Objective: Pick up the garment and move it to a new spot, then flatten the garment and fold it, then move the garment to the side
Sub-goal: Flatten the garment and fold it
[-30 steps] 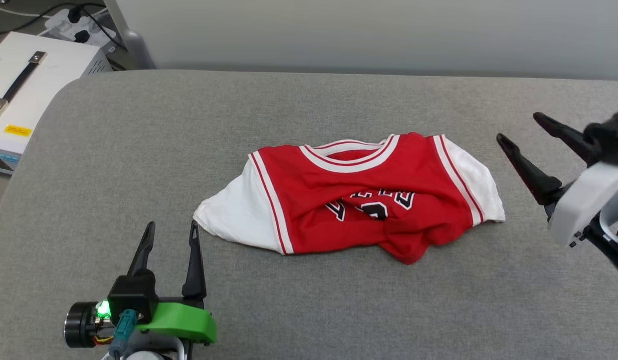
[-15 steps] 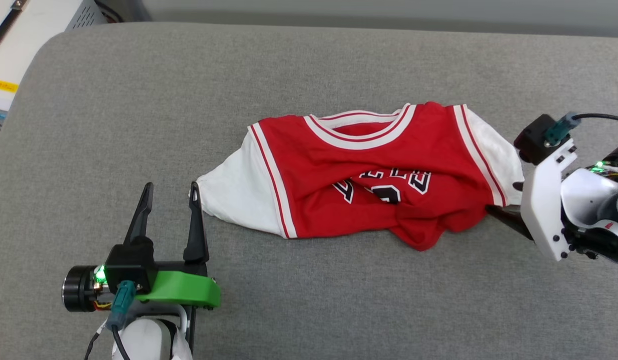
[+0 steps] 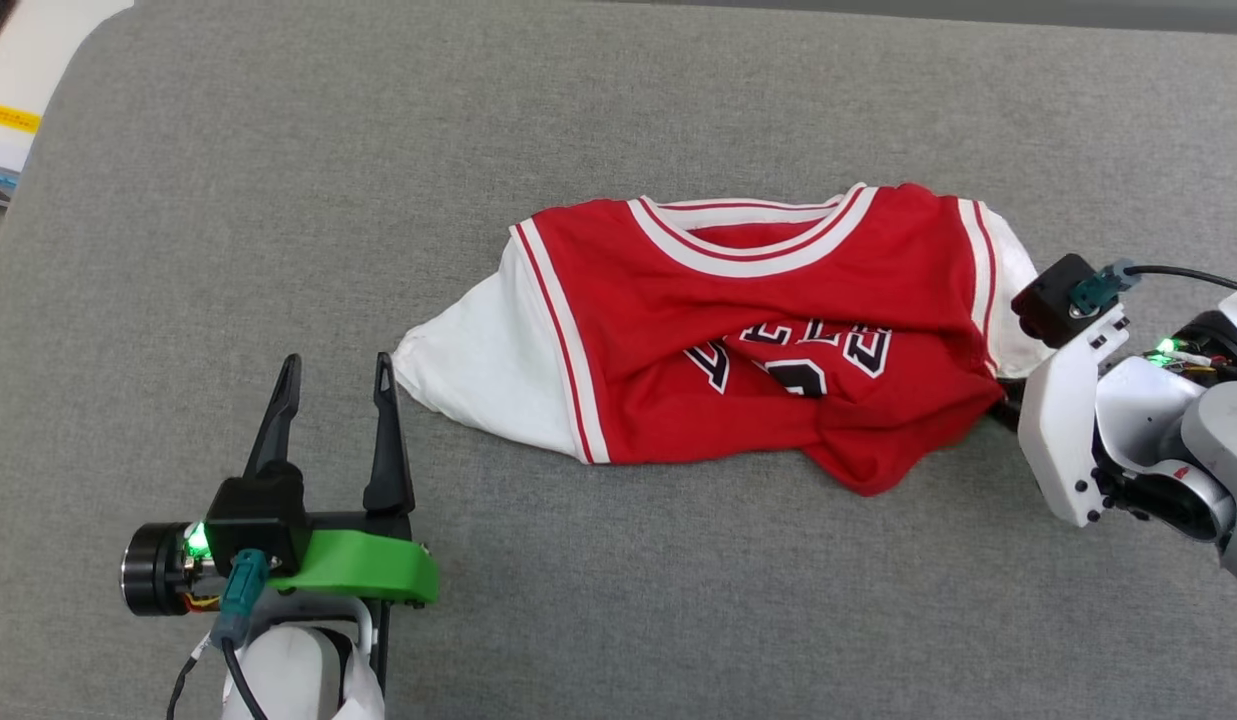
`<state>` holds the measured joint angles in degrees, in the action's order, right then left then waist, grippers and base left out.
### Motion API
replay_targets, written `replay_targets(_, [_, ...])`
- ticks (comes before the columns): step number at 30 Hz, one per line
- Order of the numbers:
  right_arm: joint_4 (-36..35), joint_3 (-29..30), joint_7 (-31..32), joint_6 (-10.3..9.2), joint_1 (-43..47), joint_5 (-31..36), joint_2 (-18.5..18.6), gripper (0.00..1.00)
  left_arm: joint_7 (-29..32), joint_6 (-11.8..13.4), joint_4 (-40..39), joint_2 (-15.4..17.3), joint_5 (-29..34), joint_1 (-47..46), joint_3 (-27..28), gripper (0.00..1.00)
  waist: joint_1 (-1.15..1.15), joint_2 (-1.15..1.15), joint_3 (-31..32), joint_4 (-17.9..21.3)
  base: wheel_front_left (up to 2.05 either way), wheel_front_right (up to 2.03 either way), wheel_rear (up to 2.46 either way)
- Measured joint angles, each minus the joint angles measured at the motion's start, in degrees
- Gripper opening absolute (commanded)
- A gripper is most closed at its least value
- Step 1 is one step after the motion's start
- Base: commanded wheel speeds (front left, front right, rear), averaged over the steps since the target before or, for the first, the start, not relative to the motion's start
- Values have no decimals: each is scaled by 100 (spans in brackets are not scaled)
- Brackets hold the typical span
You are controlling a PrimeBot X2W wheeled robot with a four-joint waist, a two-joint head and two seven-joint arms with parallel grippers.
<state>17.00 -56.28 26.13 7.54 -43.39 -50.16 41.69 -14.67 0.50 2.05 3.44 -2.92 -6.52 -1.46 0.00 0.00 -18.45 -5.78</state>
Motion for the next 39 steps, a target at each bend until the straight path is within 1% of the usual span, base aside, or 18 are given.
replay_targets(3, [-104,-23,-393,0,-105,-115,25,0,0,0,18,0,1,12,20,100,0,0,144,43,0,0,0])
replay_targets(6, [-319,20,-656,0,-243,-219,226,0,0,-1,16,-4,2,38,21,100,0,0,305,92,0,0,0])
replay_targets(12, [-808,107,-886,0,-260,-320,662,0,0,-2,3,-12,5,193,41,100,0,0,556,144,0,0,0])
replay_targets(15, [-996,108,-971,0,-102,-327,704,0,0,-2,-20,-13,19,252,78,100,0,0,623,151,0,0,0])
replay_targets(18, [-1035,1,-987,0,271,-363,576,0,0,-2,-38,-14,37,311,103,100,0,0,647,152,0,0,0])
replay_targets(21, [-953,-192,-1027,0,667,-403,309,0,0,-2,-47,-16,43,315,111,100,0,0,645,144,0,0,0])
replay_targets(24, [-754,-407,-1132,0,993,-448,-36,0,0,-3,-59,-18,54,315,124,100,0,0,625,137,0,0,0])
replay_targets(27, [-491,-608,-1254,0,1135,-402,-300,0,0,-5,-59,-19,64,315,138,100,0,0,602,138,0,0,0])
replay_targets(31, [-226,-675,-1572,-1,1159,-345,-487,0,0,-9,-49,-19,93,314,154,100,0,0,604,151,0,0,0])
replay_targets(32, [-187,-639,-1731,-1,1165,-325,-521,16,0,-9,-44,-20,94,314,157,100,0,0,615,158,0,0,0])
replay_targets(33, [-144,-579,-1894,-1,1178,-315,-556,51,0,-9,-38,-20,94,316,162,100,0,0,633,166,0,0,0])
replay_targets(34, [-136,-528,-2031,-1,1189,-282,-571,100,0,-9,-35,-21,97,320,168,100,0,0,657,175,0,0,0])
replay_targets(35, [-138,-460,-2176,-1,1201,-222,-571,100,0,-9,-32,-20,104,325,175,100,0,0,678,182,0,0,0])
replay_targets(37, [-197,-151,-2607,-1,1283,-153,-559,100,0,-9,-31,-19,116,351,186,100,0,0,743,200,0,0,0])
replay_targets(39, [-332,110,-2897,-1,1411,-133,-512,100,0,-8,-31,-19,130,399,197,100,0,0,810,217,0,0,0])
